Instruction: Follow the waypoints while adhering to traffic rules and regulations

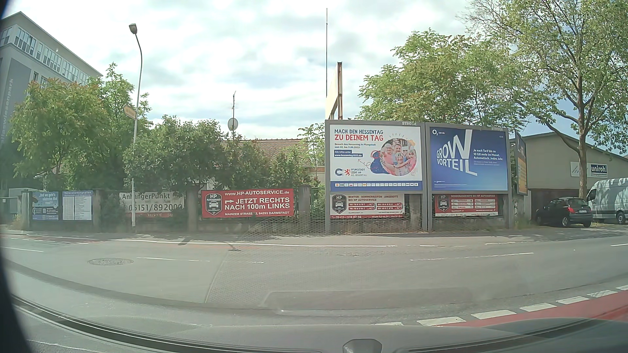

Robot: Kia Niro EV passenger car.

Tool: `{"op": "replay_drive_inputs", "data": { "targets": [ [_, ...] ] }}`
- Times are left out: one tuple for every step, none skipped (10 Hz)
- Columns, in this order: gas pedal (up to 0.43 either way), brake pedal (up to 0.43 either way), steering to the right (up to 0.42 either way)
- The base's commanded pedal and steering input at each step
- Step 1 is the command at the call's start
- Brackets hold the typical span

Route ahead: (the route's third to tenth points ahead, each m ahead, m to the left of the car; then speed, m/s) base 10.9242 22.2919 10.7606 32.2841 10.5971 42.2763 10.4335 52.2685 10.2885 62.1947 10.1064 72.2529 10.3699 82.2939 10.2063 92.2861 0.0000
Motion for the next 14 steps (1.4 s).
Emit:
{"op": "replay_drive_inputs", "data": {
  "targets": [
    [0.000,0.177,-0.212],
    [0.000,0.171,-0.212],
    [0.000,0.177,-0.212],
    [0.000,0.177,-0.212],
    [0.000,0.171,-0.212],
    [0.000,0.171,-0.212],
    [0.000,0.171,-0.212],
    [0.000,0.171,-0.212],
    [0.000,0.177,-0.212],
    [0.000,0.177,-0.212],
    [0.000,0.177,-0.212],
    [0.000,0.177,-0.212],
    [0.000,0.177,-0.212],
    [0.000,0.177,-0.212]
  ]
}}
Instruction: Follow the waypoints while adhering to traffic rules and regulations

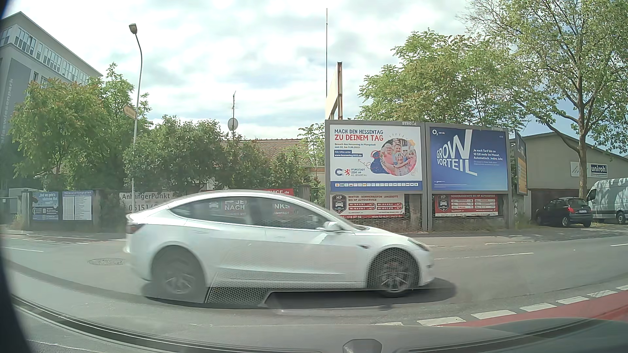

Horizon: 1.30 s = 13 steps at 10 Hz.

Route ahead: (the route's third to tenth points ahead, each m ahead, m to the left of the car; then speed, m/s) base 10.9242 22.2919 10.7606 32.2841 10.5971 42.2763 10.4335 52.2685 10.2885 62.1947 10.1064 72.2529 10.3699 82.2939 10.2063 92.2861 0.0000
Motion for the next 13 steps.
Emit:
{"op": "replay_drive_inputs", "data": {
  "targets": [
    [0.000,0.177,-0.212],
    [0.000,0.171,-0.212],
    [0.000,0.171,-0.212],
    [0.000,0.177,-0.212],
    [0.000,0.177,-0.212],
    [0.000,0.171,-0.212],
    [0.000,0.177,-0.212],
    [0.000,0.177,-0.212],
    [0.000,0.177,-0.212],
    [0.000,0.177,-0.212],
    [0.000,0.177,-0.212],
    [0.000,0.177,-0.212],
    [0.000,0.177,-0.212]
  ]
}}
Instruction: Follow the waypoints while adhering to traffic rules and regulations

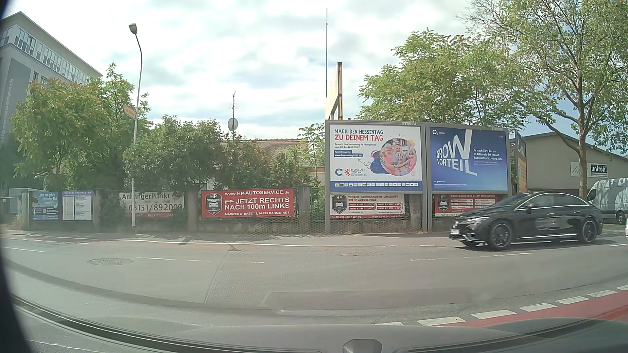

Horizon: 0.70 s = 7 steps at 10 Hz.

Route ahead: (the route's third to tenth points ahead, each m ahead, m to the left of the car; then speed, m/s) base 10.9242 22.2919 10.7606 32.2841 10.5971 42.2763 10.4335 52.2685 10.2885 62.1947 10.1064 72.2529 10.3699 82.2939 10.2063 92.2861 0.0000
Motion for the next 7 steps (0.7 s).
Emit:
{"op": "replay_drive_inputs", "data": {
  "targets": [
    [0.000,0.177,-0.212],
    [0.000,0.177,-0.212],
    [0.000,0.177,-0.212],
    [0.000,0.177,-0.212],
    [0.000,0.177,-0.212],
    [0.000,0.177,-0.212],
    [0.000,0.177,-0.212]
  ]
}}
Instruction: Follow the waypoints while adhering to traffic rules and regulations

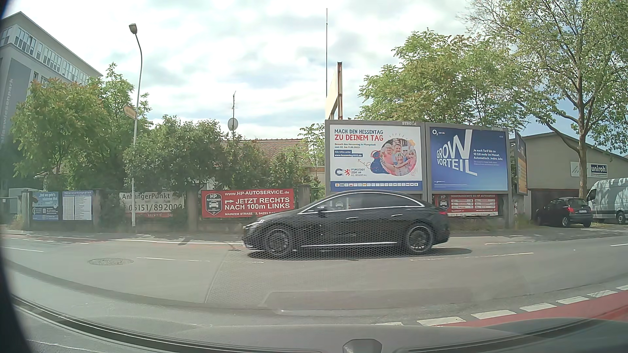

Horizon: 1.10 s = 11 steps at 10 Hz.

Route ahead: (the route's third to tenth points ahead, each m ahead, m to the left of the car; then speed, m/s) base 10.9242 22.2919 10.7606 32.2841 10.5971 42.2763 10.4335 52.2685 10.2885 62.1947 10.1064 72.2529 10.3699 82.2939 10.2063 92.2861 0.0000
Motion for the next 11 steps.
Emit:
{"op": "replay_drive_inputs", "data": {
  "targets": [
    [0.000,0.177,-0.212],
    [0.000,0.177,-0.212],
    [0.000,0.177,-0.212],
    [0.000,0.177,-0.212],
    [0.000,0.177,-0.212],
    [0.000,0.177,-0.212],
    [0.000,0.171,-0.212],
    [0.000,0.171,-0.212],
    [0.000,0.177,-0.212],
    [0.000,0.171,-0.212],
    [0.000,0.177,-0.212]
  ]
}}
